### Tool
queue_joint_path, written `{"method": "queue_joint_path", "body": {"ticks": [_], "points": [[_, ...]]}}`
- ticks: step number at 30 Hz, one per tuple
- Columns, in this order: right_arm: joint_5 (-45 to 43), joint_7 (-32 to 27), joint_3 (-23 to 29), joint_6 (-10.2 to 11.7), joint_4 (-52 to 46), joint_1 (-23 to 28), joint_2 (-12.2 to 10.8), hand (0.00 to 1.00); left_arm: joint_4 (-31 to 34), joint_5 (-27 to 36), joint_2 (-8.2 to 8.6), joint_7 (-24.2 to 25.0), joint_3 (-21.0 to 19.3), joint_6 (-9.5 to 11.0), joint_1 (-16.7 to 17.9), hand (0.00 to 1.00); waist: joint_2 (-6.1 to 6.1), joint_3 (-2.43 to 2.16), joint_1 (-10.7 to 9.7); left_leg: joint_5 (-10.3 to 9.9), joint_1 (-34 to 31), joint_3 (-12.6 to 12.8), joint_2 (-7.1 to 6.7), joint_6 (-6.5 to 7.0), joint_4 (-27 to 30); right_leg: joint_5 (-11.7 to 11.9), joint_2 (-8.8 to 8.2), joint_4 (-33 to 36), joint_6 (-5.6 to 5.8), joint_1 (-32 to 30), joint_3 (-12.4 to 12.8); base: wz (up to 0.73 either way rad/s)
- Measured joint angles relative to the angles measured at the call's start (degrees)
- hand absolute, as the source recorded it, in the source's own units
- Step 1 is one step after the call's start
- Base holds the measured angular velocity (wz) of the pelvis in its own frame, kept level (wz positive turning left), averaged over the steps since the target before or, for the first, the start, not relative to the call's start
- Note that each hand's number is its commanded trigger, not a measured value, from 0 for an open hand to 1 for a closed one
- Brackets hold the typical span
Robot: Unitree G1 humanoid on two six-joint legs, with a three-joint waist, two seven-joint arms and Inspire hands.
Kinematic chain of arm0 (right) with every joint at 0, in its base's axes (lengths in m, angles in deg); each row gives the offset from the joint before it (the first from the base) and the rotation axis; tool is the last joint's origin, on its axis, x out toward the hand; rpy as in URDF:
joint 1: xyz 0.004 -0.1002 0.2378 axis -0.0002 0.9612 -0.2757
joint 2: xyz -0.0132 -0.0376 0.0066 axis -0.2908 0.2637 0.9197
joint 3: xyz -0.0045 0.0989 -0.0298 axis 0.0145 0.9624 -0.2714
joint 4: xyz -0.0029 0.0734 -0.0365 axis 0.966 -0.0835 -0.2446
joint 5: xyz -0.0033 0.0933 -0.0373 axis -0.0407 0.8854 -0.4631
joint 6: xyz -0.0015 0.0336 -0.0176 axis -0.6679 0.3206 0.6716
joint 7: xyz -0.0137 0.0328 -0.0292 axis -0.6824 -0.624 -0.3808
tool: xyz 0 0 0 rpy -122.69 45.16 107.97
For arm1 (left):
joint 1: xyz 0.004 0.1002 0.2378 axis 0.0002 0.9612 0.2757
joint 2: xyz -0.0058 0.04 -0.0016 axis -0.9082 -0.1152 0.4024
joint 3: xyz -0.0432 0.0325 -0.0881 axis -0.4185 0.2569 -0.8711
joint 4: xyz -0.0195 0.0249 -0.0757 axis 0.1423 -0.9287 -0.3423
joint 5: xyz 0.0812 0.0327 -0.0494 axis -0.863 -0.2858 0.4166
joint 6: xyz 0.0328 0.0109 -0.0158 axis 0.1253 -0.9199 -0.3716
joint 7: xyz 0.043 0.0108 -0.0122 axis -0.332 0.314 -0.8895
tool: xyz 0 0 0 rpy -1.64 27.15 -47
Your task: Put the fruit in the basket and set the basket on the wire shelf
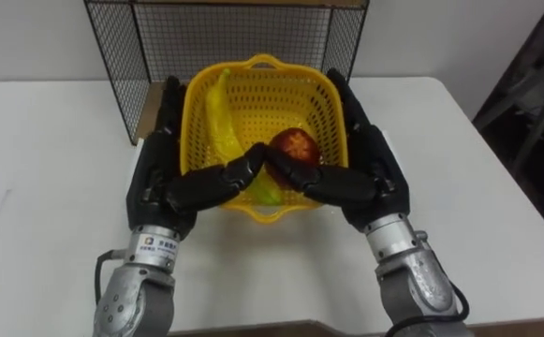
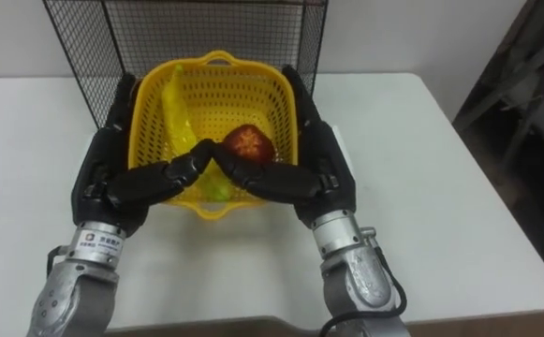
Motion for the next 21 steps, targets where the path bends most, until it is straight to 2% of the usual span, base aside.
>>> {"method": "queue_joint_path", "body": {"ticks": [1,3,7,13,21], "points": [[0.02,0.09,-0.21,-0.04,0.11,0.17,-0.02,0.0,-0.03,0.0,-0.25,-0.04,-0.05,-0.01,0.04,0.0,-0.36,-0.39,-0.11,1.76,0.6,0.03,-0.2,0.88,-1.31,-0.25,-0.08,-0.21,0.28,0.06,0.16,-0.05],[0.03,0.49,-0.16,0.19,-0.27,-0.11,0.16,0.0,-0.02,0.01,-0.3,-0.04,-0.2,0.01,-0.15,0.0,-0.98,-0.84,-1.14,2.29,1.24,-0.12,-1.42,0.94,-3.14,-0.27,-0.84,-1.03,0.59,0.46,-0.55,0.18],[-0.09,0.94,-0.13,0.38,-0.39,-0.23,0.16,0.0,-0.01,-0.08,-0.3,-0.03,-0.22,0.26,-0.13,0.0,-0.16,-0.41,-1.71,2.47,2.7,-0.39,-2.32,1.31,-4.49,-0.06,-1.19,-3.35,0.86,2.36,-0.67,0.07],[-0.14,1.04,-0.17,0.75,-0.39,-0.22,0.18,0.0,-0.01,-0.1,-0.35,-0.03,-0.08,0.99,-0.08,0.0,-0.21,-0.43,-1.89,2.68,4.68,-1.08,-3.79,1.51,-7.08,-0.65,-2.29,-5.5,1.08,4.43,-1.57,0.11],[0.19,1.02,-0.15,0.76,-0.42,-0.23,0.28,0.0,-0.01,0.01,-0.33,-0.14,0.31,1.1,-0.08,0.0,-0.27,-0.42,-2.68,2.63,4.82,-1.51,-4.96,1.63,-8.43,-1.03,-3.23,-7.39,1.45,5.44,-2.38,0.07]]}}
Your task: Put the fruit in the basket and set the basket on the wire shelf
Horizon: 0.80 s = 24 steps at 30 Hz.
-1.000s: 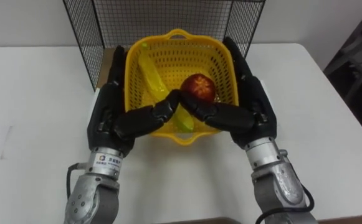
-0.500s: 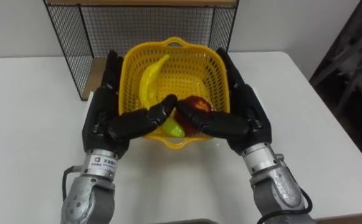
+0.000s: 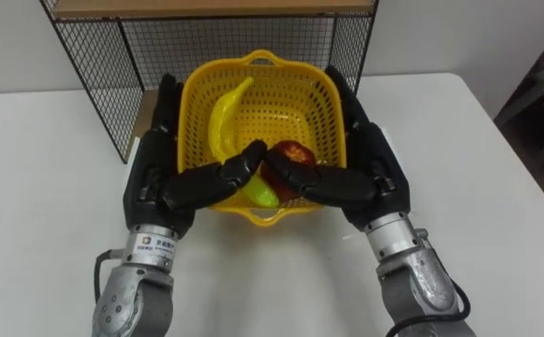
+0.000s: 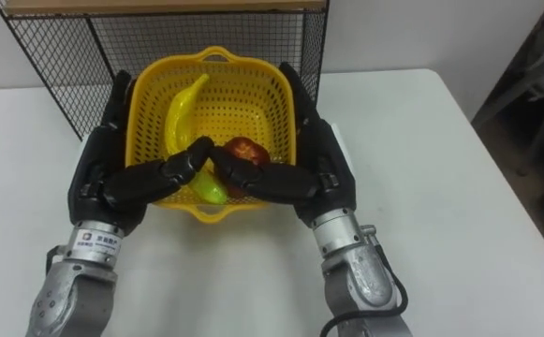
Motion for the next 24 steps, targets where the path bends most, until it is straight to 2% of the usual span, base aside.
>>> {"method": "queue_joint_path", "body": {"ticks": [5,8,10,11,12,13,14,15,16,20,22,24], "points": [[-0.07,-0.12,0.02,-0.07,-0.04,-0.02,-0.02,0.0,0.0,-0.03,0.25,0.0,-0.04,-0.02,-0.03,0.0,-0.06,0.12,-0.48,-0.29,-0.25,0.26,-0.4,0.42,0.14,-0.66,-0.63,1.14,0.43,-0.31,-0.03,0.01],[-0.42,-0.39,0.07,-0.07,-0.08,-0.04,-0.14,0.0,-0.02,-0.01,0.42,0.0,-0.04,-0.08,-0.07,0.0,-0.83,0.62,-0.96,-1.08,-0.24,1.61,-1.74,1.47,0.79,-3.81,-2.56,6.28,1.04,-2.3,-0.1,0.08],[-0.55,-1.07,0.07,-0.03,-0.07,-0.1,-0.17,0.0,-0.03,0.04,0.49,0.03,0.07,-0.11,-0.06,0.0,-1.06,0.71,-0.97,-2.1,-0.12,2.37,-3.12,2.69,1.42,-5.61,-4.48,11.36,2.55,-3.75,-0.36,0.08],[-0.61,-1.22,0.03,-0.03,-0.06,-0.14,-0.17,0.0,-0.07,0.03,0.46,0.04,0.12,-0.12,-0.06,0.0,-0.98,0.77,-0.96,-2.53,-0.23,2.71,-3.2,3.0,1.61,-5.71,-4.92,13.53,2.73,-4.51,-0.83,0.07],[-0.69,-1.4,-0.1,-0.07,0.05,-0.13,-0.26,0.0,-0.1,0.01,0.25,0.05,0.11,-0.19,-0.03,0.0,-0.99,0.9,-0.84,-3.29,-0.19,2.8,-3.57,3.58,2.61,-5.5,-6.14,19.32,3.12,-6.56,-1.86,0.13],[-0.8,-1.4,0.04,-0.06,0.04,-0.16,-0.21,0.0,-0.11,-0.11,0.31,0.05,0.11,-0.21,-0.05,0.0,-0.96,0.93,-0.92,-4.14,-0.01,2.38,-3.64,4.18,3.99,-5.08,-6.72,22.71,3.86,-7.54,-2.1,0.18],[-0.88,-1.4,0.11,-0.06,0.04,-0.17,-0.21,0.0,-0.15,-0.11,0.34,0.05,0.17,-0.21,-0.06,0.0,-0.87,0.96,-1.03,-4.45,0.21,1.91,-3.74,4.5,4.57,-4.95,-6.65,23.03,4.11,-7.2,-2.0,0.22],[-1.15,-1.39,0.23,-0.05,0.04,-0.16,-0.21,0.0,-0.15,-0.11,0.34,0.05,0.21,-0.21,-0.06,0.0,-0.55,1.1,-1.15,-4.7,0.49,1.35,-3.89,4.88,4.98,-4.68,-6.54,21.81,4.68,-6.3,-1.36,0.17],[-1.4,-1.3,0.28,0.03,-0.01,-0.27,-0.34,0.0,-0.14,-0.01,0.24,0.12,0.09,-0.13,-0.25,0.0,-0.3,1.0,-1.1,-4.79,0.42,1.13,-3.95,5.29,5.27,-4.69,-6.4,18.61,5.04,-5.06,-1.41,0.06],[-1.62,-1.1,0.27,-0.2,0.54,-0.62,-1.18,0.0,-0.49,-0.02,0.19,0.11,-0.56,-0.22,-0.61,0.0,-0.32,1.01,-0.15,-3.92,-0.59,1.58,-4.71,6.62,4.29,-4.0,-5.87,9.58,6.37,-2.38,-1.45,-0.1],[-1.62,-0.86,0.57,-0.59,1.02,-0.62,-1.14,0.0,-0.93,-0.16,0.2,0.11,-0.55,-0.68,-0.61,0.0,-0.18,1.0,-0.24,-3.63,-0.48,1.58,-4.88,7.09,3.74,-2.83,-5.7,5.82,7.05,-0.79,-1.59,0.0],[-1.61,-0.6,0.77,-0.74,1.02,-0.63,-1.13,0.0,-0.91,-0.2,0.23,0.11,-0.5,-0.9,-0.61,0.0,-0.18,0.95,-0.37,-3.09,-0.4,1.56,-4.82,7.28,2.89,-1.57,-5.49,3.95,7.16,-0.35,-1.84,-0.02]]}}
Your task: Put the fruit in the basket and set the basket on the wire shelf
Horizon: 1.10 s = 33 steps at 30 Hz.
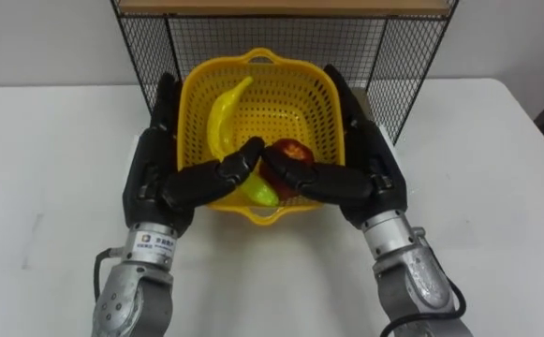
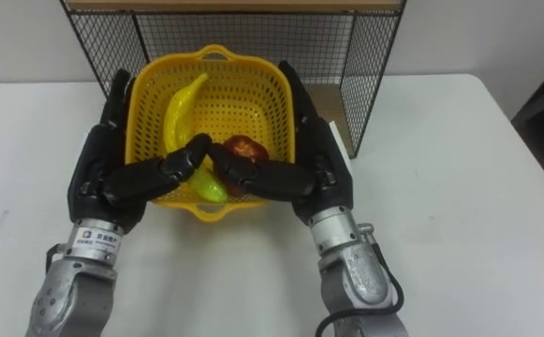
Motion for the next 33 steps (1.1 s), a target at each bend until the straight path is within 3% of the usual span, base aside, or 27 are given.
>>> {"method": "queue_joint_path", "body": {"ticks": [4,17,20,23,29,33], "points": [[0.16,0.47,0.41,-0.22,0.05,0.0,0.11,0.0,0.18,0.01,0.03,0.04,0.05,-0.67,-0.04,0.0,-0.19,-0.49,-0.09,1.66,0.42,0.32,-0.05,0.18,-2.78,2.24,0.23,-3.2,0.09,0.59,0.14,-0.04],[0.11,-0.98,0.42,-0.68,0.01,-0.18,0.08,0.0,-0.26,-0.25,-0.13,-0.14,0.42,-0.73,-0.51,0.0,-0.12,-0.57,-0.39,2.45,2.11,0.87,0.78,-0.55,-4.71,3.8,1.33,-6.86,-0.66,2.95,0.75,-0.02],[0.11,-2.72,0.34,-0.75,0.0,-0.97,0.02,0.0,-0.27,-0.32,0.13,-0.39,0.66,-1.36,-1.32,0.0,0.2,-0.59,0.02,2.62,2.12,0.94,1.03,-0.85,-4.99,4.17,1.62,-7.22,-0.96,3.05,0.96,-0.06],[0.02,-4.27,0.24,-0.76,0.01,-1.62,0.02,0.0,-0.29,-0.36,0.4,-0.82,0.91,-1.93,-1.79,0.0,1.09,-0.92,0.09,2.86,2.29,1.23,1.21,-1.01,-5.41,4.59,1.79,-7.88,-1.07,3.29,1.18,-0.06],[-1.51,-6.1,0.4,-1.54,0.03,-2.25,0.06,0.0,-0.41,-0.36,1.31,-1.66,0.86,-3.55,-2.08,0.0,2.05,-0.48,-0.14,3.0,3.08,1.65,1.41,-1.23,-6.01,4.64,1.86,-7.86,-1.16,3.39,1.21,-0.03],[-1.57,-6.67,1.0,-3.06,0.02,-3.67,0.35,0.0,-0.41,-1.14,1.15,-3.05,0.5,-4.63,-4.84,0.0,2.0,-0.38,-0.16,3.08,2.71,1.81,1.56,-1.34,-6.4,4.28,1.63,-5.47,-1.13,1.97,0.35,-0.02]]}}
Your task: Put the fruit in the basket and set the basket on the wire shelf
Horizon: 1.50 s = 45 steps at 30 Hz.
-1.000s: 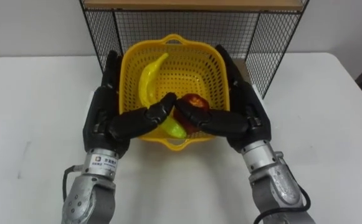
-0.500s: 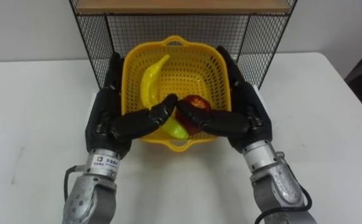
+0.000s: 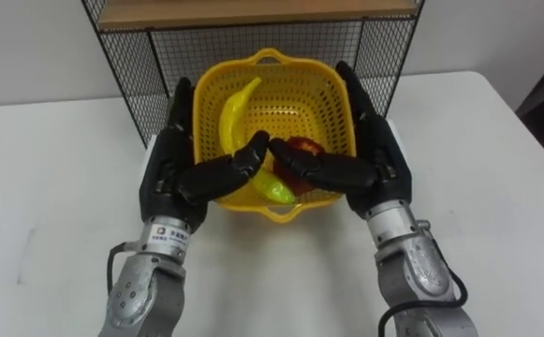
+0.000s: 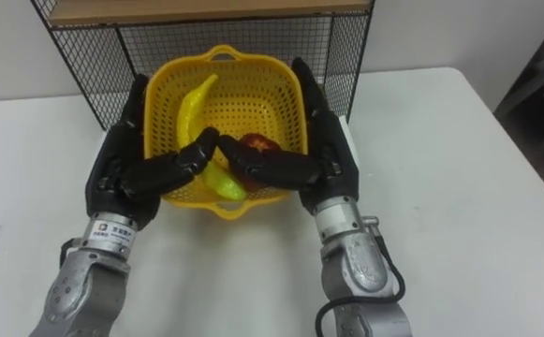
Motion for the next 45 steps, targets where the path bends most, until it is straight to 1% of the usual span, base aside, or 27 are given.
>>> {"method": "queue_joint_path", "body": {"ticks": [1,2,3,4,6,8,10,12,13,14,17,20,22,23,25,27,29,31,32,34,35,37,40,41,43,44,45], "points": [[-0.02,-0.3,0.15,-0.31,0.02,-0.69,-0.16,0.0,-0.48,0.15,0.17,-0.18,-0.22,-0.06,-1.13,0.0,-0.26,0.18,-0.01,-0.02,0.05,0.06,-0.19,0.02,0.03,-0.66,-0.33,2.69,0.15,-1.08,-0.33,-0.03],[-0.01,-0.46,0.2,-0.46,0.03,-1.01,-0.16,0.0,-1.01,0.01,0.23,-0.32,-0.22,-0.06,-1.83,0.0,-0.35,0.24,0.06,-0.02,0.12,0.05,-0.43,0.04,0.06,-1.0,-0.56,4.42,0.38,-1.83,-0.44,0.04],[0.01,-0.66,0.31,-0.5,0.62,-1.6,-0.15,0.0,-2.41,-0.11,0.41,-0.73,-0.14,-0.07,-3.05,0.0,-0.49,0.38,0.03,-0.01,0.62,-0.08,-0.32,0.07,0.18,-1.38,-0.85,7.74,0.55,-2.81,-0.57,0.08],[0.03,-0.67,0.56,-0.53,2.04,-2.2,-0.17,0.0,-3.16,-0.26,0.45,-1.04,-0.03,-0.07,-3.52,0.0,-0.82,0.57,-0.19,-0.18,1.33,-0.16,-0.12,0.27,0.75,-1.64,-0.97,8.89,0.62,-2.54,-0.38,0.11],[0.07,-0.84,0.7,-0.65,4.48,-3.6,-0.32,0.0,-3.77,-0.29,0.49,-1.3,-0.1,-0.07,-4.36,0.0,-1.39,0.91,-0.23,-0.81,1.01,-0.21,-0.17,0.46,2.22,-2.07,-0.84,7.84,0.6,-1.57,0.14,0.04],[0.02,-1.39,0.79,-0.84,7.61,-5.77,-1.03,0.0,-4.22,-0.29,0.39,-1.91,-0.44,-0.09,-5.47,0.0,-1.7,0.98,-0.3,-0.98,-0.23,-0.22,-0.29,0.58,3.12,-2.08,-0.76,5.61,0.61,-1.18,0.13,0.0],[-0.11,-1.84,1.17,-1.66,10.66,-7.36,-1.13,0.0,-6.12,-0.36,0.49,-2.02,-0.72,-0.16,-6.71,0.0,-1.67,0.96,-0.02,-0.94,-0.37,-0.3,-0.69,0.73,3.23,-1.98,-0.85,2.6,0.47,0.25,-0.02,0.04],[-0.21,-2.23,1.27,-2.15,11.88,-8.13,-1.26,0.0,-8.41,-0.92,0.66,-2.28,-0.97,-0.29,-8.22,0.0,-1.69,0.96,0.36,-0.9,-0.37,-0.46,-0.52,0.75,3.4,-1.65,-0.66,2.09,0.31,0.41,-0.4,0.05],[-0.21,-2.45,1.45,-2.86,11.91,-8.89,-1.38,0.0,-9.48,-1.54,0.77,-2.42,-1.44,-0.77,-9.02,0.0,-1.64,0.94,0.4,-0.9,-0.57,-0.55,-0.34,0.73,3.61,-1.32,-0.49,1.66,0.21,0.33,-0.58,0.05],[-0.21,-2.53,1.51,-3.19,11.91,-9.44,-1.47,0.0,-9.7,-1.61,0.77,-2.7,-1.61,-1.13,-9.4,0.0,-1.64,0.93,0.4,-0.9,-0.62,-0.54,-0.28,0.72,3.6,-1.24,-0.45,1.62,0.18,0.29,-0.6,0.0],[-0.34,-3.08,1.81,-3.86,11.91,-12.23,-1.42,0.0,-9.96,-1.51,1.74,-3.53,-2.95,-1.91,-11.22,0.0,-1.58,0.86,0.45,-0.8,-0.25,-0.37,-0.2,0.66,3.16,-0.94,-0.36,1.32,0.16,0.42,-0.3,-0.07],[-0.43,-3.51,2.06,-4.36,11.9,-14.3,-1.43,0.0,-10.0,-1.54,2.05,-3.6,-4.24,-2.83,-13.01,0.0,-1.54,0.59,0.47,0.01,1.31,-0.1,-0.33,0.57,1.26,-0.06,-0.31,-0.55,0.13,1.72,0.11,-0.08],[-0.33,-4.34,2.16,-4.71,11.91,-14.91,-1.48,0.0,-11.67,-1.66,2.76,-3.9,-5.08,-4.05,-15.57,0.0,-1.46,0.34,0.69,0.13,2.14,-0.02,-0.37,0.45,0.71,0.04,-0.26,-1.19,0.08,2.47,0.24,-0.02],[-0.32,-4.65,2.26,-5.14,11.98,-15.28,-1.49,0.0,-12.12,-1.61,2.86,-4.28,-5.19,-4.46,-16.34,0.0,-1.44,0.33,0.71,0.2,2.28,0.01,-0.38,0.4,0.75,0.05,-0.27,-1.22,0.07,2.52,0.22,0.0],[-0.33,-5.21,2.34,-6.56,12.75,-16.71,-1.48,0.0,-12.7,-1.62,2.92,-4.97,-5.41,-5.81,-17.52,0.0,-1.35,0.26,0.6,0.29,2.55,0.03,-0.32,0.33,0.54,0.08,-0.23,-1.35,0.03,2.71,0.15,0.0],[-0.3,-5.94,2.98,-7.93,13.36,-18.16,-1.41,0.0,-13.69,-1.39,3.41,-5.75,-5.73,-7.28,-18.98,0.0,-1.28,0.23,0.53,0.53,2.77,0.03,-0.34,0.18,-0.04,0.12,-0.22,-1.49,-0.04,2.7,0.1,0.0],[-0.59,-6.65,3.67,-9.67,13.67,-19.04,-1.42,0.0,-15.77,-1.01,3.78,-6.07,-6.6,-8.97,-20.85,0.0,-1.26,0.21,0.49,0.65,3.1,0.04,-0.34,0.07,-0.4,0.12,-0.2,-1.48,-0.04,2.84,0.14,0.0],[-1.11,-7.26,4.25,-12.04,13.67,-19.91,-1.6,0.0,-16.85,-0.92,4.29,-6.81,-7.97,-11.52,-22.27,0.0,-1.22,0.18,0.37,0.78,3.3,0.1,-0.32,-0.03,-0.86,0.12,-0.16,-1.48,-0.04,2.84,0.1,0.0],[-1.21,-7.45,4.44,-12.59,13.67,-20.1,-1.63,0.0,-16.86,-0.92,4.42,-6.95,-8.06,-12.1,-22.51,0.0,-1.22,0.18,0.38,0.82,3.31,0.09,-0.33,-0.04,-0.96,0.12,-0.17,-1.48,-0.04,2.83,0.08,0.0],[-1.18,-8.77,4.67,-14.58,13.74,-20.94,-1.67,0.0,-17.43,-0.91,4.8,-7.8,-8.22,-13.99,-23.6,0.0,-1.23,0.16,0.38,0.87,3.32,0.05,-0.32,-0.08,-1.05,0.12,-0.15,-1.47,-0.04,2.83,0.01,0.0],[-1.21,-8.99,4.84,-15.11,13.93,-21.35,-1.71,0.0,-18.06,-0.92,4.88,-8.01,-8.34,-14.31,-24.15,0.0,-1.23,0.16,0.36,0.89,3.33,0.06,-0.32,-0.1,-1.09,0.12,-0.15,-1.47,-0.04,2.78,0.04,0.0],[-1.22,-9.65,5.72,-16.9,15.41,-23.56,-1.97,0.0,-21.28,-0.9,5.13,-8.06,-9.5,-15.86,-26.61,0.0,-1.25,0.14,0.39,1.02,3.38,0.17,-0.33,-0.12,-1.32,0.12,-0.17,-1.47,-0.04,2.73,0.09,0.0],[-0.67,-9.94,6.34,-18.7,18.07,-26.05,-1.93,0.0,-24.22,-0.89,5.07,-8.15,-10.98,-17.64,-28.94,0.0,-1.39,-0.09,0.41,1.04,3.46,0.16,-0.33,-0.12,-1.32,0.12,-0.19,-1.48,-0.04,3.06,0.06,0.0],[-0.62,-10.04,6.45,-19.09,18.2,-26.22,-1.9,0.0,-24.38,-0.85,5.06,-8.28,-11.01,-17.94,-29.24,0.0,-1.39,-0.17,0.48,1.04,3.44,0.16,-0.34,-0.12,-1.32,0.12,-0.2,-1.47,-0.04,3.02,0.06,0.0],[0.04,-10.74,6.67,-19.54,21.22,-28.36,-1.8,0.0,-24.69,-0.86,5.03,-9.23,-10.86,-19.16,-30.36,0.0,-1.39,-0.4,0.4,1.05,3.45,0.15,-0.38,-0.1,-1.31,0.12,-0.3,-1.47,-0.04,3.03,-0.15,0.0],[0.42,-11.03,6.72,-19.59,22.13,-29.02,-1.81,0.0,-24.84,-0.86,5.02,-9.54,-10.86,-19.47,-30.72,0.0,-1.39,-0.41,0.39,1.07,3.45,0.13,-0.39,-0.08,-1.31,0.12,-0.32,-1.47,-0.04,3.04,-0.25,0.0],[1.47,-11.39,6.88,-20.2,23.96,-30.61,-1.76,0.0,-25.67,-0.84,4.92,-10.14,-11.0,-20.01,-31.59,0.0,-1.38,-0.43,0.36,1.11,3.45,0.12,-0.42,-0.03,-1.31,0.12,-0.38,-1.47,-0.04,3.02,-0.47,0.0]]}}
